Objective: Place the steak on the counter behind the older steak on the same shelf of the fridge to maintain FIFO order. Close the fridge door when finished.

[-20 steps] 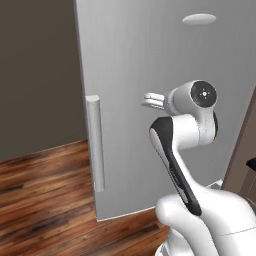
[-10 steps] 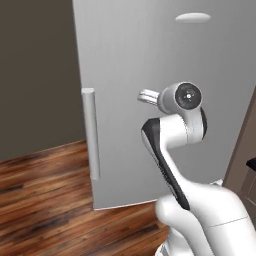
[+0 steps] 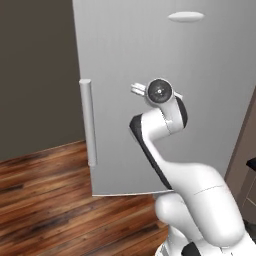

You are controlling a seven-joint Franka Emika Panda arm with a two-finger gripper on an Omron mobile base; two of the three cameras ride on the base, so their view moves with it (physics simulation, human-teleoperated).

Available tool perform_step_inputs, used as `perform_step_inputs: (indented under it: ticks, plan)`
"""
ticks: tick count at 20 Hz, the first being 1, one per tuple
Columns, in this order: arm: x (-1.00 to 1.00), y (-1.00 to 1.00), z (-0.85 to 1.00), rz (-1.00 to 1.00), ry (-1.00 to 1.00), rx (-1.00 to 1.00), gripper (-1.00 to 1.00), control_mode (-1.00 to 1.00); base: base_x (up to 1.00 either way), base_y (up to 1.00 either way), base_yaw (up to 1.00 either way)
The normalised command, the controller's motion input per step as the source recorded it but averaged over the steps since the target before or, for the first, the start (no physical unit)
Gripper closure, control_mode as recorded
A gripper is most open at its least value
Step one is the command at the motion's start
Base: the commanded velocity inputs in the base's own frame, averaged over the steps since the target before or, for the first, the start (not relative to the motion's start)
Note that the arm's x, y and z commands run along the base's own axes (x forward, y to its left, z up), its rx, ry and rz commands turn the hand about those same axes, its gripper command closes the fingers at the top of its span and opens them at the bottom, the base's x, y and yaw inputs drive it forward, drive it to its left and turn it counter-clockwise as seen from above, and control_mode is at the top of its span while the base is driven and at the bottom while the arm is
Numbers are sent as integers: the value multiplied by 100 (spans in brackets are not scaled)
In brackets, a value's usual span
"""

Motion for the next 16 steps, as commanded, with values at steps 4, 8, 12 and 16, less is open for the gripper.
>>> perform_step_inputs:
  ticks: [4, 8, 12, 16]
  plan:
    - [56, -2, 0, -18, 0, 0, -100, -100, 0, 0, 0]
    - [46, -8, -1, -18, 0, 0, -100, -100, 0, 0, 0]
    - [32, -14, -5, -18, 0, 0, -100, -100, 0, 0, 0]
    - [27, -23, -11, -18, -1, 0, -100, -100, 0, 0, 0]
